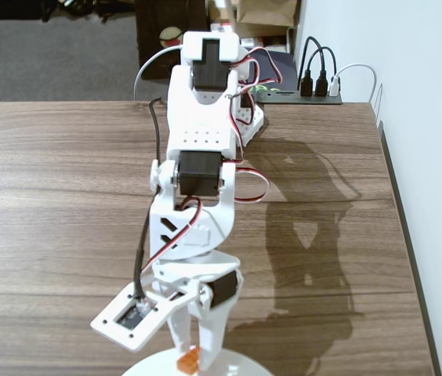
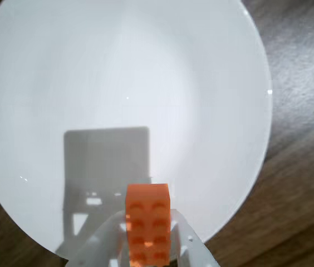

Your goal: Grasp a lego block and put it on the plate.

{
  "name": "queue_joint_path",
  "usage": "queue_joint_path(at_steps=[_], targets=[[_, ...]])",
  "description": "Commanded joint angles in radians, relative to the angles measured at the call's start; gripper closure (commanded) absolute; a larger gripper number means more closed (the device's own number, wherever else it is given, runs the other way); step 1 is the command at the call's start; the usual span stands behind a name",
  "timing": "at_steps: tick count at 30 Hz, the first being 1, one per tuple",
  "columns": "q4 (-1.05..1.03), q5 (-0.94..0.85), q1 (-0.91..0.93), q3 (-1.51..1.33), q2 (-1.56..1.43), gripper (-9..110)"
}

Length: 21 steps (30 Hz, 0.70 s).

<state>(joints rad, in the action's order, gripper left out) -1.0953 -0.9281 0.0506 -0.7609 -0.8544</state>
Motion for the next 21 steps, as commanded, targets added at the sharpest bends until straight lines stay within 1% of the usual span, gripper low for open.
queue_joint_path(at_steps=[1, 8, 21], targets=[[0.005, 0.021, -0.014, 0.072, 0.005, 97], [0.008, 0.052, -0.021, 0.127, 0.048, 97], [0.028, 0.078, -0.02, 0.135, 0.078, 96]])
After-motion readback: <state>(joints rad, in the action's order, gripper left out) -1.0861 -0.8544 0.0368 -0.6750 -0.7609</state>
